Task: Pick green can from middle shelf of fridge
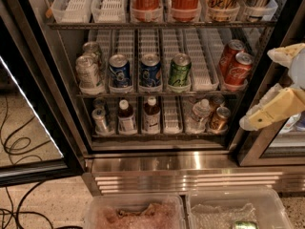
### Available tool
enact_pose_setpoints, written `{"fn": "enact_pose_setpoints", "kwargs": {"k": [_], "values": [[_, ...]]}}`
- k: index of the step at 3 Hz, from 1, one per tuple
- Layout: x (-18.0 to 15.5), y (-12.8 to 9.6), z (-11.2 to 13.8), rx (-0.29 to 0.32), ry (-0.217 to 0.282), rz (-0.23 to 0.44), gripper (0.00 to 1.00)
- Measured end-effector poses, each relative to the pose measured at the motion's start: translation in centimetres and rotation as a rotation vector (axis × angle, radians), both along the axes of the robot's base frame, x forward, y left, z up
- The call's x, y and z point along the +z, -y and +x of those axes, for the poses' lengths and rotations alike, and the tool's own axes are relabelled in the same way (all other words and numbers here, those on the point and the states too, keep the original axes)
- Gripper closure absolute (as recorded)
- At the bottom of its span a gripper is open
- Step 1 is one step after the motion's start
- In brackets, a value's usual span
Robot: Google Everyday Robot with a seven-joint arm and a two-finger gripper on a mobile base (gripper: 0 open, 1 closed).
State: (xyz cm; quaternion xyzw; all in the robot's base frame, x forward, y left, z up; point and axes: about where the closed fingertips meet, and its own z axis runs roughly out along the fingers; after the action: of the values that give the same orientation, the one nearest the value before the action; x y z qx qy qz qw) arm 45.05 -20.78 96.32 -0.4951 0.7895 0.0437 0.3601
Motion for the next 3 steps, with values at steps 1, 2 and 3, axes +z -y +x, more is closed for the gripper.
{"fn": "enact_pose_setpoints", "kwargs": {"k": [1, 2, 3], "values": [[1.5, -1.0, 0.54, -0.006, 0.043, 0.064, 0.0], [1.5, -1.0, 0.54, -0.007, 0.043, 0.064, 0.0], [1.32, -1.77, 1.16, -0.077, 0.062, 0.136, 0.0]]}}
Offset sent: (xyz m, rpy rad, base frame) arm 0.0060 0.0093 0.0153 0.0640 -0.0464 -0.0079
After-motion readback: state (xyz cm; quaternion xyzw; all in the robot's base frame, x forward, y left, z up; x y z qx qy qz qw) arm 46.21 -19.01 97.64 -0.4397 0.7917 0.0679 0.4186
